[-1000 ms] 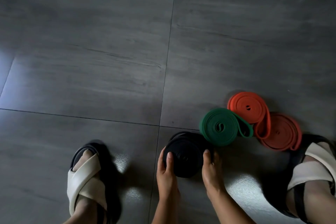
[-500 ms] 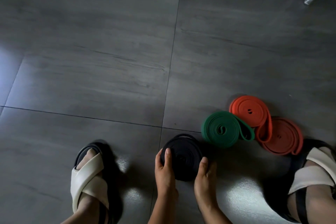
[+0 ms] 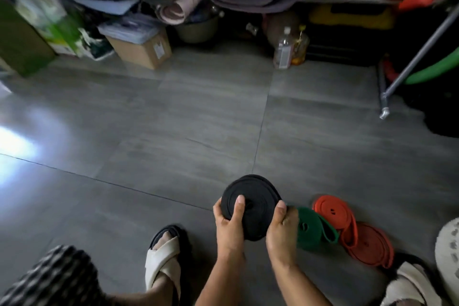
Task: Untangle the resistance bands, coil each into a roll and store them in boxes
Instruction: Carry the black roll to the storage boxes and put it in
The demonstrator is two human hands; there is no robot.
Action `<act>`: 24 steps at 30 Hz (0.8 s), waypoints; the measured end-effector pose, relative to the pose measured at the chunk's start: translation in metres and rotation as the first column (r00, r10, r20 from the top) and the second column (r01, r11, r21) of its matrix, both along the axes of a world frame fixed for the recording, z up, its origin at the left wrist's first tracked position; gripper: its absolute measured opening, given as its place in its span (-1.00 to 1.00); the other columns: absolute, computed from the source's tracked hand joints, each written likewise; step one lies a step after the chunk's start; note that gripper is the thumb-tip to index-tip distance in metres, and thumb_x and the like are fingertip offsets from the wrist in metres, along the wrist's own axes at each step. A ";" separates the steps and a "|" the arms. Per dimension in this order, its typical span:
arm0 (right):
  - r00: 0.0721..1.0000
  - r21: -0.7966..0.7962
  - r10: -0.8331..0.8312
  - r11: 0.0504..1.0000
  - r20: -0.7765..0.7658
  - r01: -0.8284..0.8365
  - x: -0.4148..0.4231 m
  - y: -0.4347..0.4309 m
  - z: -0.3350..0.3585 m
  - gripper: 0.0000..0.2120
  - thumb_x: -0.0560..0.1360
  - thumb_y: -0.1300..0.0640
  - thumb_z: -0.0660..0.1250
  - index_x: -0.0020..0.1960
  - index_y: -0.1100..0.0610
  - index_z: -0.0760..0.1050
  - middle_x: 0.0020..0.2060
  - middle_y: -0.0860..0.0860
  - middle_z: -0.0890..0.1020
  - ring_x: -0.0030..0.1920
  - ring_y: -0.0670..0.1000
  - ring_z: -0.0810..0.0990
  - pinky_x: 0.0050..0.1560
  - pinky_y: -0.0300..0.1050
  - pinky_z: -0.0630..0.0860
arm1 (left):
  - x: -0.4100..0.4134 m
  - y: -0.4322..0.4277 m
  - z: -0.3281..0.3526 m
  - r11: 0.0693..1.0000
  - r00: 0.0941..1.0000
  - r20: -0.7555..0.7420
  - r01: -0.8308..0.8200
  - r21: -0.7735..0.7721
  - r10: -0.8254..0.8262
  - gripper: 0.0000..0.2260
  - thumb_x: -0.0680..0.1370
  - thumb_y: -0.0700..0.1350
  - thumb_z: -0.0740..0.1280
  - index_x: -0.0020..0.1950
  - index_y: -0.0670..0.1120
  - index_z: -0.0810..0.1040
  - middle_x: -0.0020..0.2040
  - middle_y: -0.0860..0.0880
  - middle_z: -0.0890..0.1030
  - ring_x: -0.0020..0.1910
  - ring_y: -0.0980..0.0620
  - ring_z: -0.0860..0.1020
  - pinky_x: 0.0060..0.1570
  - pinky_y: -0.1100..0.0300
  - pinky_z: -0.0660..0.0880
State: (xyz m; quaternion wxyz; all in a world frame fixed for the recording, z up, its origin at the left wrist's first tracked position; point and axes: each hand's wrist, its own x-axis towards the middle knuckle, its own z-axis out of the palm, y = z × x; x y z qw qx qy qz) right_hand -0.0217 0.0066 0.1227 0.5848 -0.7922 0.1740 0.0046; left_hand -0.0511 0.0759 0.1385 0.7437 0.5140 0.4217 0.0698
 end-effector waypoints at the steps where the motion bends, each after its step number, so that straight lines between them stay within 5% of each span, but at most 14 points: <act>1: 1.000 0.019 0.018 1.000 0.021 -0.018 0.002 0.002 0.019 -0.69 0.60 0.18 0.06 -0.06 0.44 0.39 -0.11 0.35 0.51 -0.04 0.27 0.50 -0.20 -0.18 0.18 | 0.003 0.004 0.019 1.000 0.999 0.037 0.009 0.016 -0.010 -0.73 0.48 0.02 0.35 0.13 0.12 0.37 0.12 -0.07 0.54 0.09 -0.05 0.54 0.15 -0.11 0.50; 5: 0.987 0.080 0.124 0.988 0.099 -0.132 0.011 0.024 0.087 -0.76 0.61 0.14 0.00 -0.06 0.25 0.36 -0.12 0.15 0.45 -0.06 0.14 0.46 -0.15 -0.15 0.27 | 0.011 0.030 0.088 0.995 0.985 0.162 -0.066 0.068 0.055 -0.80 0.47 0.02 0.36 0.03 0.12 0.41 0.09 -0.07 0.56 0.05 -0.04 0.56 0.11 -0.06 0.52; 9: 0.959 0.091 0.204 0.970 0.198 -0.225 0.010 0.064 0.123 -0.58 0.48 -0.07 -0.05 -0.02 0.23 0.40 -0.01 0.23 0.50 0.00 0.17 0.46 0.02 -0.05 0.37 | 0.011 0.063 0.122 0.981 0.961 0.214 -0.187 0.044 0.173 -0.70 0.47 0.04 0.35 0.17 0.06 0.40 0.10 -0.04 0.56 0.08 -0.05 0.55 0.14 -0.11 0.50; 15: 0.935 0.072 0.302 0.945 0.185 -0.319 0.050 0.099 0.122 -0.72 0.60 0.10 0.00 0.12 0.24 0.39 0.04 0.13 0.48 -0.03 0.02 0.39 -0.14 -0.27 0.22 | 0.043 0.105 0.128 0.964 0.955 0.177 -0.254 0.075 0.238 -0.66 0.33 0.21 0.40 0.06 0.24 0.42 0.18 -0.02 0.50 0.10 -0.01 0.54 0.14 -0.09 0.51; 21: 0.903 0.062 0.411 0.905 0.121 -0.420 0.081 0.148 0.127 -0.70 0.53 -0.12 0.01 0.02 0.06 0.36 -0.05 0.02 0.49 0.02 0.07 0.48 -0.16 -0.30 0.28 | 0.070 0.144 0.124 0.923 0.918 0.134 -0.382 0.040 0.373 -0.62 0.35 0.17 0.42 0.12 0.19 0.42 0.15 -0.02 0.54 0.09 0.01 0.56 0.13 -0.07 0.52; 24: 0.879 0.000 0.473 0.880 0.057 -0.474 0.078 0.171 0.132 -0.43 0.44 -0.26 0.02 0.12 0.19 0.43 -0.02 0.06 0.49 0.12 0.13 0.49 -0.05 -0.22 0.26 | 0.066 0.162 0.127 0.877 0.874 0.080 -0.479 -0.026 0.480 -0.62 0.34 0.08 0.45 0.10 0.11 0.44 0.04 -0.01 0.62 0.06 0.00 0.59 0.18 -0.13 0.47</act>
